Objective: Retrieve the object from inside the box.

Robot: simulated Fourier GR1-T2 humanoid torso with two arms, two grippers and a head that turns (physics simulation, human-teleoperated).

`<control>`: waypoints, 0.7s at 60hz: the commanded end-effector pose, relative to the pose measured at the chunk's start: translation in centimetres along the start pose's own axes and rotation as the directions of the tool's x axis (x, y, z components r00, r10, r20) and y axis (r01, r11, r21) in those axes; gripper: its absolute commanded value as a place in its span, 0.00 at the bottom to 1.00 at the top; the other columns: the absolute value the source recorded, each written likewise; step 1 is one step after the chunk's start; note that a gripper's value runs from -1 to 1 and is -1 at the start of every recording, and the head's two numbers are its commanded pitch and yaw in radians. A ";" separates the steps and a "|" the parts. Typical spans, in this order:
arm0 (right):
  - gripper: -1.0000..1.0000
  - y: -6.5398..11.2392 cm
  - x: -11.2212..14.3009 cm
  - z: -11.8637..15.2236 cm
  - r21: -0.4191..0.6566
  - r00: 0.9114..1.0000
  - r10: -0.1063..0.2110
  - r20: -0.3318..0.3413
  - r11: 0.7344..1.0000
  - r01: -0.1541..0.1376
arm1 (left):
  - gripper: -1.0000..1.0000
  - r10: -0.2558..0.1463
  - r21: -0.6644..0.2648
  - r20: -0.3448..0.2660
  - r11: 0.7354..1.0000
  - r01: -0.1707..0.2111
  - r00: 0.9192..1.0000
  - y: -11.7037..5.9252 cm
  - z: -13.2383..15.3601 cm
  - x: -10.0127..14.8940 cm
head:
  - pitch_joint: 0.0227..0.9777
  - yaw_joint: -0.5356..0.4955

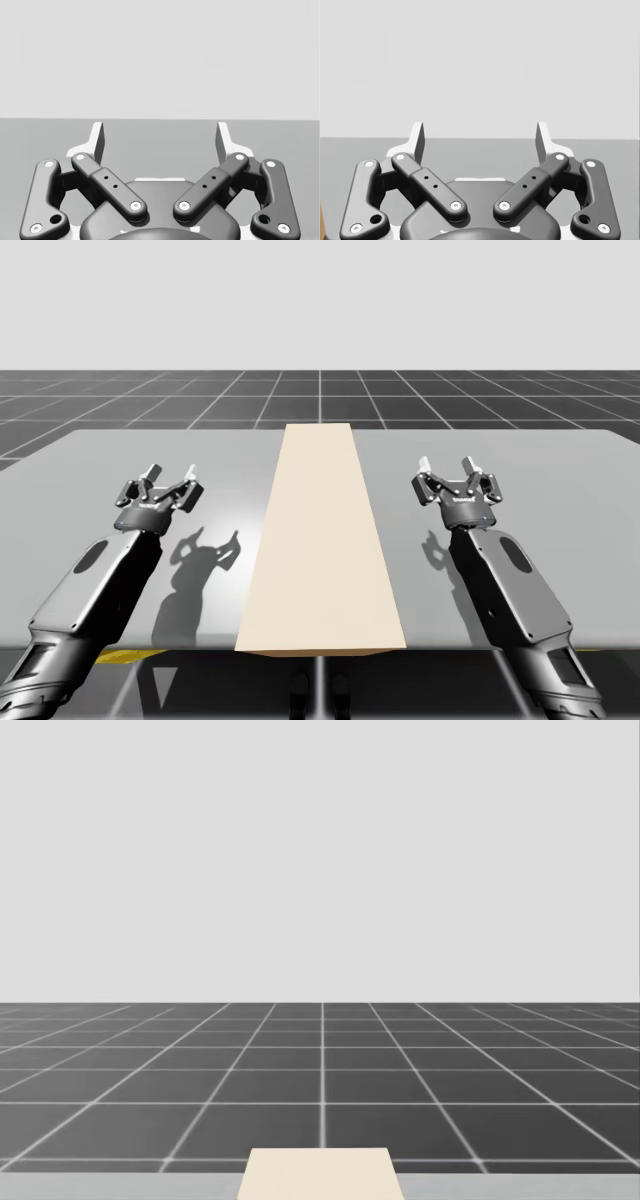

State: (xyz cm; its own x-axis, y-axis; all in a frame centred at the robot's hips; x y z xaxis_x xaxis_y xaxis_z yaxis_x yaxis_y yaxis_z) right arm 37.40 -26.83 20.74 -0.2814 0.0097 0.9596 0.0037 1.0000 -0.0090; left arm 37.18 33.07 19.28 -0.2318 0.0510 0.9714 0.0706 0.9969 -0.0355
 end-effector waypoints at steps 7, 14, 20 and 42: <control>0.00 0.2 -0.3 0.2 0.047 0.999 0.000 -0.045 0.999 0.003 | 0.00 0.017 -0.025 -0.070 1.000 -0.019 0.997 -0.1 -0.1 -0.5 | 0.03 0.52; 0.00 0.9 -1.5 0.4 0.180 0.986 -0.018 -0.167 0.982 0.049 | 0.00 -0.014 -0.130 -0.223 0.991 -0.015 0.975 -0.8 -0.3 -1.9 | 0.03 0.52; 0.00 1.8 -2.0 0.9 0.297 0.970 -0.035 -0.239 0.949 0.108 | 0.00 -0.063 -0.243 -0.271 0.970 -0.005 0.960 -2.3 0.1 -2.6 | 0.03 0.52; 0.00 3.7 -2.1 3.0 0.506 0.981 0.072 -0.181 0.862 0.030 | 0.00 -0.230 -0.638 -0.214 0.769 0.042 0.949 -7.9 3.6 -3.2 | 0.02 0.52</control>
State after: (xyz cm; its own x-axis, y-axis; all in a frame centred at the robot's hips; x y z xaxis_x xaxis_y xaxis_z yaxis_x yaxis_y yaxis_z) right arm 36.01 -24.18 18.19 -0.0846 0.0557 0.9949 -0.4363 0.8955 -0.0872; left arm 35.78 27.98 16.50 -0.0085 -0.1443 0.9895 0.5396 0.8324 0.1260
